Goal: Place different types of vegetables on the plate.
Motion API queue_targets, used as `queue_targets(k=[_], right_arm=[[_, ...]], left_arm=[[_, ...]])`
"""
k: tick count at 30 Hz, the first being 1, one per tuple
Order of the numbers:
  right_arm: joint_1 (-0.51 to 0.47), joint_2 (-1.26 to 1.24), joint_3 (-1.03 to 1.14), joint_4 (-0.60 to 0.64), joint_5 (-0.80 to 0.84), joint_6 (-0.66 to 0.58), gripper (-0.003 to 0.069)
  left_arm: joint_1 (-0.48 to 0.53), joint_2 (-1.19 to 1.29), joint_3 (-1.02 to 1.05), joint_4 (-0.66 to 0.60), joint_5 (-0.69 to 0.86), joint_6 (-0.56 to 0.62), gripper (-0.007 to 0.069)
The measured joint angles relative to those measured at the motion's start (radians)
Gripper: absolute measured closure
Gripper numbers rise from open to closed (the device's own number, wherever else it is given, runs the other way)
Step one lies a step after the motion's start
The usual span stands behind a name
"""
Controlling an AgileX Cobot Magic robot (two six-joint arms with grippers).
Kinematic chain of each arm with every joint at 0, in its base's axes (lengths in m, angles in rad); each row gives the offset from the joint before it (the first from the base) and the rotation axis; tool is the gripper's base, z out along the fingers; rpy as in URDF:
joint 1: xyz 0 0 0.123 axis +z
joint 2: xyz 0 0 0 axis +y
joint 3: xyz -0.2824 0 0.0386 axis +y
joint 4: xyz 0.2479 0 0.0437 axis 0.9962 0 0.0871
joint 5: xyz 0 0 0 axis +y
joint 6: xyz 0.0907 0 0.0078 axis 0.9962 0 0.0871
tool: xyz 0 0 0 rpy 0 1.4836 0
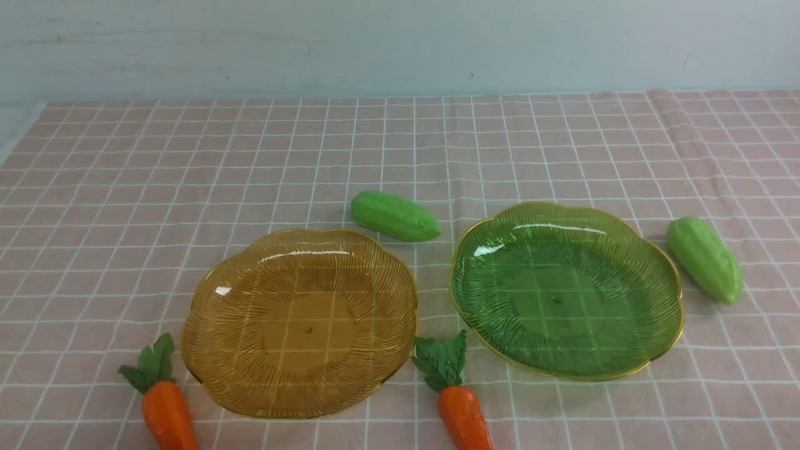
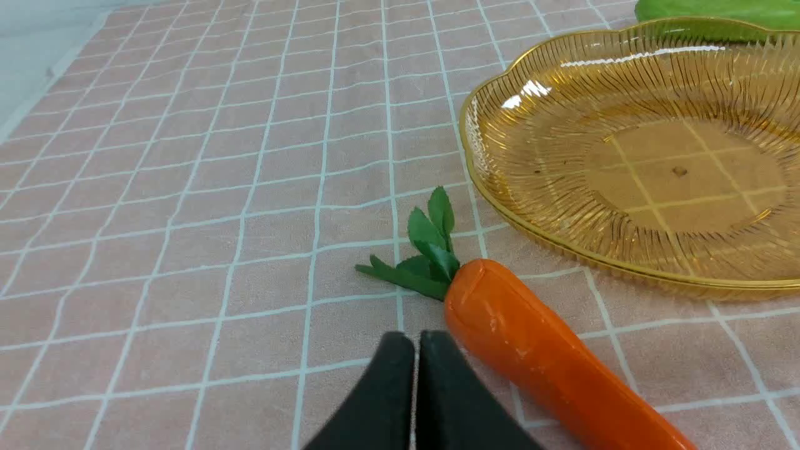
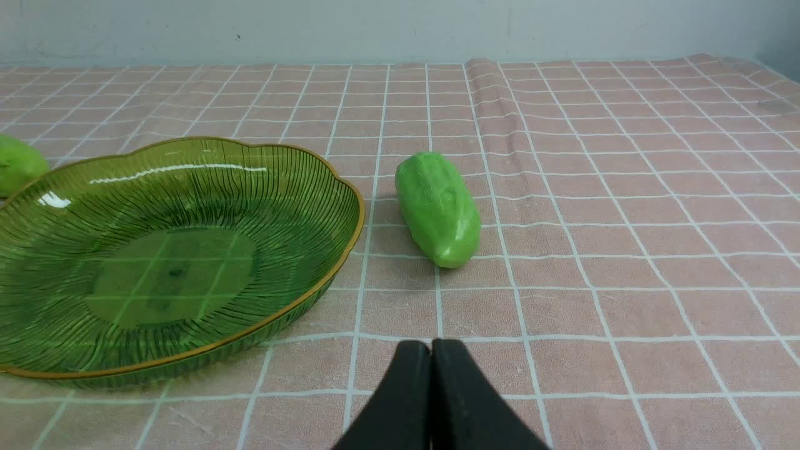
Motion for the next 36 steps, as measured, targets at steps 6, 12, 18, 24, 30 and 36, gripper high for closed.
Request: queue_targets(k=[6, 12, 18, 24, 30, 36], right_arm=[[0.000, 0.000, 0.000, 0.000, 0.000, 0.000, 0.0674], [0.000, 0.000, 0.000, 0.000, 0.000, 0.000, 0.0674], [0.000, 0.000, 0.000, 0.000, 0.000, 0.000, 0.0674], [0.000, 0.000, 0.000, 0.000, 0.000, 0.000, 0.0674], [0.000, 0.000, 0.000, 0.000, 0.000, 0.000, 0.0674], [0.000, 0.000, 0.000, 0.002, -0.001, 0.000, 0.0674]], left_arm=[[0.000, 0.000, 0.000, 0.000, 0.000, 0.000, 0.0628], [0.000, 0.000, 0.000, 0.000, 0.000, 0.000, 0.0628], [0.000, 0.000, 0.000, 0.000, 0.000, 0.000, 0.0628], [0.000, 0.000, 0.002, -0.103, -0.106, -0.038, 0.0628], [0.000, 0.000, 0.002, -0.427, -0.296, -0.154, 0.0628], [0.000, 0.000, 0.003, -0.604, -0.485, -0.164, 0.0628]])
